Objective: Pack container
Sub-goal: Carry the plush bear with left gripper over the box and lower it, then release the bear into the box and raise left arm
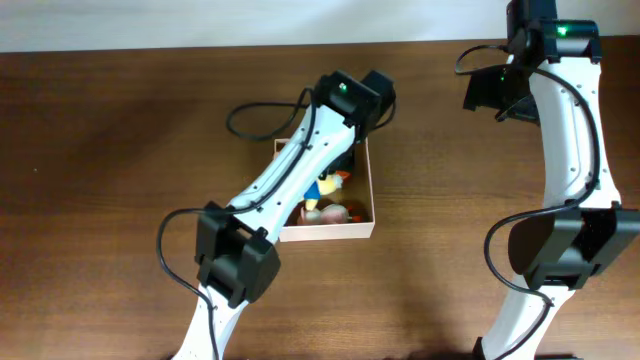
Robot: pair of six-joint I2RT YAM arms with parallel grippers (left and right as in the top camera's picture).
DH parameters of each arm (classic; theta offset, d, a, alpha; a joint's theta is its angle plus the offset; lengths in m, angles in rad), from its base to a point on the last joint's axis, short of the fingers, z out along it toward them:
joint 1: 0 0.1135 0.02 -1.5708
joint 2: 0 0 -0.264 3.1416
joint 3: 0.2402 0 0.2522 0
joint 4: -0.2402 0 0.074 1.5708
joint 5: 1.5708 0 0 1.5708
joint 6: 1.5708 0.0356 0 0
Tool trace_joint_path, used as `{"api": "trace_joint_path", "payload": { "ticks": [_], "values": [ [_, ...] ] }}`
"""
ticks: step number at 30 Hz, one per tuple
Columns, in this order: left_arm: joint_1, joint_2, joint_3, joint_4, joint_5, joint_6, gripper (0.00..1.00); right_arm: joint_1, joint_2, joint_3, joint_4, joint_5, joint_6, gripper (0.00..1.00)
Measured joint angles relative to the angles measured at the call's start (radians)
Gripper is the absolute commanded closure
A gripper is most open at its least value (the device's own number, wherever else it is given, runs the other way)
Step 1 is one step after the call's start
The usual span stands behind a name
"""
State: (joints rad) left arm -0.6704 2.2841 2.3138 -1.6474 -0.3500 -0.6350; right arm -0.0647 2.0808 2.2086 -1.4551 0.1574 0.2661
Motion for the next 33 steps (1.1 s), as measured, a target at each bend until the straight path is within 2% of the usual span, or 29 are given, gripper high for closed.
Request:
{"api": "trace_joint_path", "payload": {
  "ticks": [11, 29, 30, 31, 33],
  "values": [
    [-0.027, 0.000, -0.210, 0.150, 0.013, -0.018, 0.98, 0.000, 0.000, 0.000, 0.000, 0.000, 0.000, 0.01],
    [-0.093, 0.000, -0.220, 0.200, 0.055, 0.014, 0.98, 0.000, 0.000, 0.000, 0.000, 0.000, 0.001, 0.01],
    [-0.095, 0.000, -0.220, 0.199, 0.055, 0.014, 0.93, 0.000, 0.000, 0.000, 0.000, 0.000, 0.000, 0.01],
    [-0.097, 0.000, -0.220, 0.200, 0.055, 0.014, 0.81, 0.000, 0.000, 0.000, 0.000, 0.000, 0.001, 0.01],
    [-0.099, 0.000, -0.220, 0.203, 0.058, 0.018, 0.42, 0.000, 0.000, 0.000, 0.000, 0.000, 0.000, 0.01]
  ]
}}
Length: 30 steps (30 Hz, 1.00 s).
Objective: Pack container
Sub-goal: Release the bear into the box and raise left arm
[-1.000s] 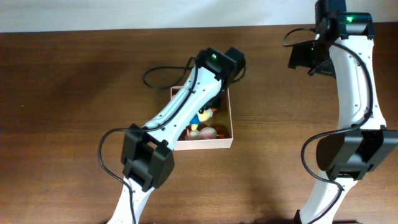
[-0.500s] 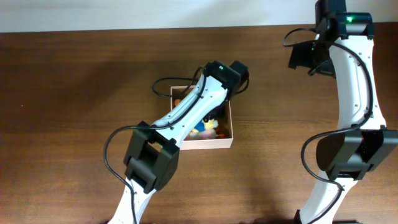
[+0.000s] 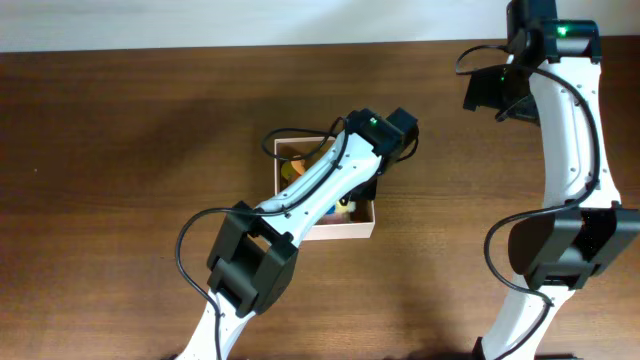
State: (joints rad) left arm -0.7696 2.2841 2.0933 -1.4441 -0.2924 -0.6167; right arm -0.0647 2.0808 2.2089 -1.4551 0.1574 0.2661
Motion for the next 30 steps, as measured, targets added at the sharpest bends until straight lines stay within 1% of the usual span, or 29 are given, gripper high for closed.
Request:
{"api": "trace_joint_path", "payload": {
  "ticks": [1, 3, 11, 21, 23, 30],
  "values": [
    [0.000, 0.000, 0.000, 0.003, 0.002, 0.003, 0.26, 0.000, 0.000, 0.000, 0.000, 0.000, 0.000, 0.01],
    [0.000, 0.000, 0.000, 0.015, 0.005, 0.006, 0.01, 0.000, 0.000, 0.000, 0.000, 0.000, 0.000, 0.01],
    [0.007, 0.000, 0.000, 0.052, 0.002, 0.006, 0.01, 0.000, 0.000, 0.000, 0.000, 0.000, 0.000, 0.01],
    [0.078, 0.000, 0.031, 0.052, -0.006, 0.007, 0.01, 0.000, 0.000, 0.000, 0.000, 0.000, 0.000, 0.01],
    [0.087, 0.000, 0.064, 0.039, -0.015, 0.007, 0.01, 0.000, 0.000, 0.000, 0.000, 0.000, 0.001, 0.01],
    [0.120, 0.000, 0.280, -0.051, -0.083, 0.030, 0.01, 0.000, 0.000, 0.000, 0.000, 0.000, 0.000, 0.01]
  ]
}}
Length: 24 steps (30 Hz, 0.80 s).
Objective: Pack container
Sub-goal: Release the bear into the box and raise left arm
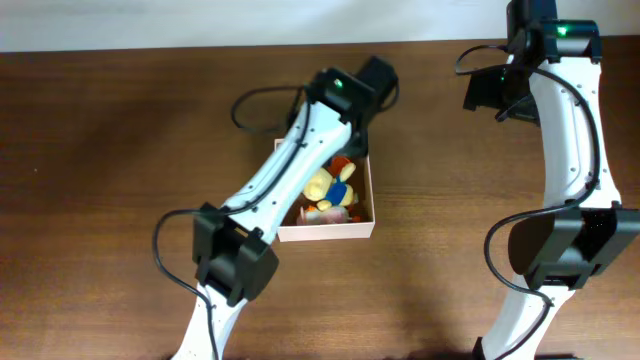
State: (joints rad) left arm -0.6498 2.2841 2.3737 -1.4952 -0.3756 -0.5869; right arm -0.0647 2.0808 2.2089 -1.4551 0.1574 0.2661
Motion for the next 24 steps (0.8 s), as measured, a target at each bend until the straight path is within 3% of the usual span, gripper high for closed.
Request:
{"api": "trace_joint_path", "payload": {
  "ticks": [10, 18, 24],
  "values": [
    [0.151, 0.000, 0.304, -0.110, -0.063, 0.055, 0.01, 0.000, 0.000, 0.000, 0.000, 0.000, 0.000, 0.01],
    [0.328, 0.000, 0.322, -0.110, -0.077, 0.210, 0.01, 0.000, 0.000, 0.000, 0.000, 0.000, 0.000, 0.01],
    [0.471, 0.000, 0.322, -0.095, -0.077, 0.244, 0.01, 0.000, 0.000, 0.000, 0.000, 0.000, 0.001, 0.01]
  ]
}}
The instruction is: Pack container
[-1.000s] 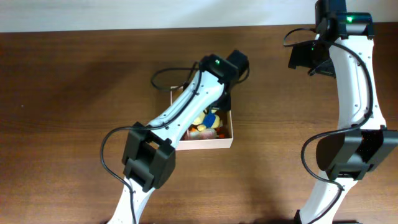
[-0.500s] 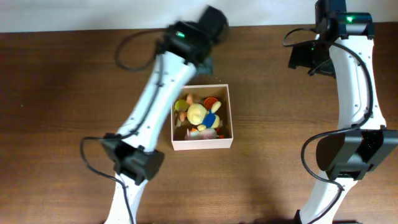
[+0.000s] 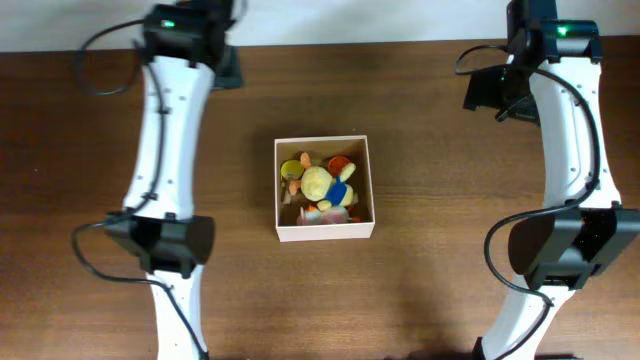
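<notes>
A small cream square box sits at the middle of the brown table. It holds a heap of small toys: a yellow plush figure with a blue part, orange pieces and a red-pink piece at the front. My left gripper is far from the box, at the table's back left; it shows only as a dark shape, so its jaws are unreadable. My right gripper hangs at the back right, also dark and unreadable. Neither gripper is over the box.
The left arm runs along the left side from its base near the front. Along the right side stands the right arm. A pale wall edge borders the table at the back.
The left arm was reaching over the back of the box. Now it is pulled back to the table's back left, and the whole box with its toys is uncovered. The right arm has not moved.
The left arm lay across the box with its wrist at the back right corner. It was then over the right wall, and after that over the back edge. Now it is clear of the box, which stayed in place. The right arm stayed still throughout.
</notes>
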Robot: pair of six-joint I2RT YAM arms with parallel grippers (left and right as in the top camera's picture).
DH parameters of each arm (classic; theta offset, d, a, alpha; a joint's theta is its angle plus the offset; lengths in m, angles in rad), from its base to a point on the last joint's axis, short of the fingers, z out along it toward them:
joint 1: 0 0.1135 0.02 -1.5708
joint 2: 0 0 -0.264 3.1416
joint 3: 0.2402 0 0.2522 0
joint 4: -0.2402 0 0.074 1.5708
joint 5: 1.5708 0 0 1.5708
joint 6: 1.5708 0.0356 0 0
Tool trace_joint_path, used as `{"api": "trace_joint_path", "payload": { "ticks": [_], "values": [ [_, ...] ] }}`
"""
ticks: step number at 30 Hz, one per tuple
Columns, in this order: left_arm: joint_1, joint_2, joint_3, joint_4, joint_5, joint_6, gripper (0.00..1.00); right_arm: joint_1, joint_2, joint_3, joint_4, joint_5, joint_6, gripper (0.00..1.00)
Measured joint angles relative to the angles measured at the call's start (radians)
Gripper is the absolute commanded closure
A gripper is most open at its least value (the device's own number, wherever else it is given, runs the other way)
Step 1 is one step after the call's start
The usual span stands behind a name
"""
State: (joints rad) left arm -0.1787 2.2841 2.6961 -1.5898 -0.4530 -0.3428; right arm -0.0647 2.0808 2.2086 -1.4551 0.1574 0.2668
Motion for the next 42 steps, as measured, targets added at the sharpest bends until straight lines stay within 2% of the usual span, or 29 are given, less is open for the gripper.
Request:
{"api": "trace_joint_path", "payload": {
  "ticks": [8, 24, 29, 34, 38, 42],
  "values": [
    [0.147, 0.000, 0.000, 0.000, 0.081, 0.008, 0.01, 0.000, 0.000, 0.000, 0.000, 0.000, -0.001, 0.01],
    [0.142, 0.000, 0.000, -0.022, 0.140, 0.011, 0.01, 0.000, 0.000, 0.000, 0.000, 0.000, 0.000, 0.01],
    [0.142, 0.000, 0.000, -0.057, 0.219, 0.011, 0.01, 0.000, 0.000, 0.000, 0.000, 0.000, -0.001, 0.01],
    [0.141, -0.006, 0.000, -0.014, 0.239, -0.009, 0.01, 0.000, 0.000, 0.000, 0.000, 0.000, -0.001, 0.01],
    [0.141, -0.072, -0.001, 0.048, 0.205, -0.048, 0.01, 0.000, 0.000, 0.000, 0.000, 0.000, -0.001, 0.01],
    [0.141, -0.229, -0.030, 0.125, 0.154, -0.069, 0.01, 0.000, 0.000, 0.000, 0.000, 0.000, -0.001, 0.01]
  ]
}}
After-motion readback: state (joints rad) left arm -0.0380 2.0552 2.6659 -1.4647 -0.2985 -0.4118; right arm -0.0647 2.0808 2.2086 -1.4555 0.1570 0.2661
